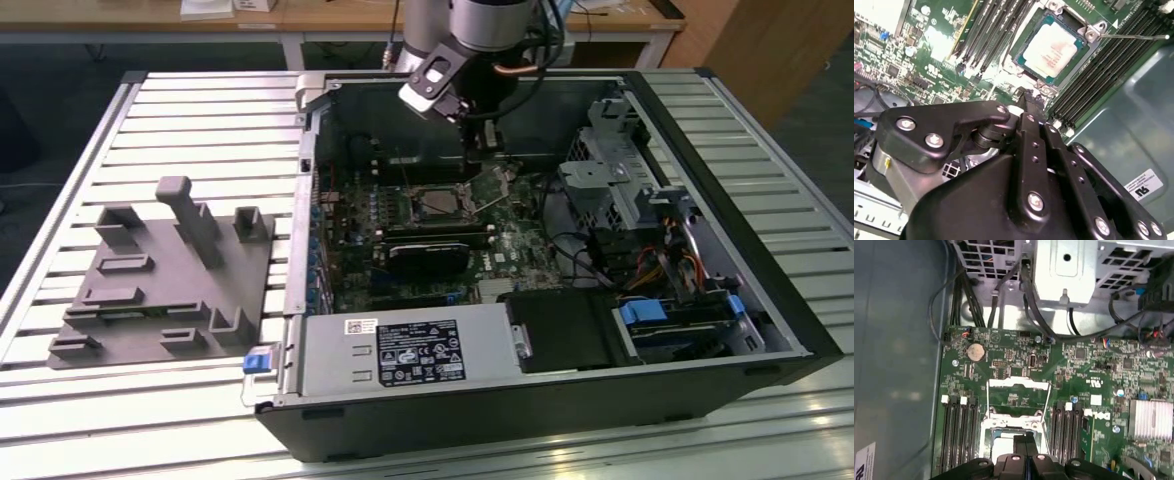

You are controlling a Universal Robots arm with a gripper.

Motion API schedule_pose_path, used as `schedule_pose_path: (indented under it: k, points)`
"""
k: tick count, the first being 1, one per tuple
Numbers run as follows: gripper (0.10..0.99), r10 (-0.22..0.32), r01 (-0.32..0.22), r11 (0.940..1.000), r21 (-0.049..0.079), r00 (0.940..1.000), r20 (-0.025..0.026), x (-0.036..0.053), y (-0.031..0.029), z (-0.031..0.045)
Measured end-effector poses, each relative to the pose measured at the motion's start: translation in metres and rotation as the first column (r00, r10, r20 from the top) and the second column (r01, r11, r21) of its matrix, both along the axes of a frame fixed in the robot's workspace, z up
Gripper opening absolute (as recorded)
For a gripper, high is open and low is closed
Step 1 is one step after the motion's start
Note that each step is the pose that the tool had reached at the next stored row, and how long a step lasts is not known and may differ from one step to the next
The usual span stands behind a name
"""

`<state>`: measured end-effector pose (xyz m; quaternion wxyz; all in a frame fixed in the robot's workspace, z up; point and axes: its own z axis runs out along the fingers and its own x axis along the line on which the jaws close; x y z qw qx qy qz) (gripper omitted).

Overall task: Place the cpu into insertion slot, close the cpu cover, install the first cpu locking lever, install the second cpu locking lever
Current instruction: 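Close the cpu cover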

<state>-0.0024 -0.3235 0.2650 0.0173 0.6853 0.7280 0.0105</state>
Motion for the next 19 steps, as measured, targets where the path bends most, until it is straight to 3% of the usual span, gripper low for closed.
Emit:
schedule_pose_path:
  k: [19]
  points:
    - [0.106,0.009,-0.009,1.0000,-0.001,1.0000,-0.0016,0.0261,0.0002,-0.0050]
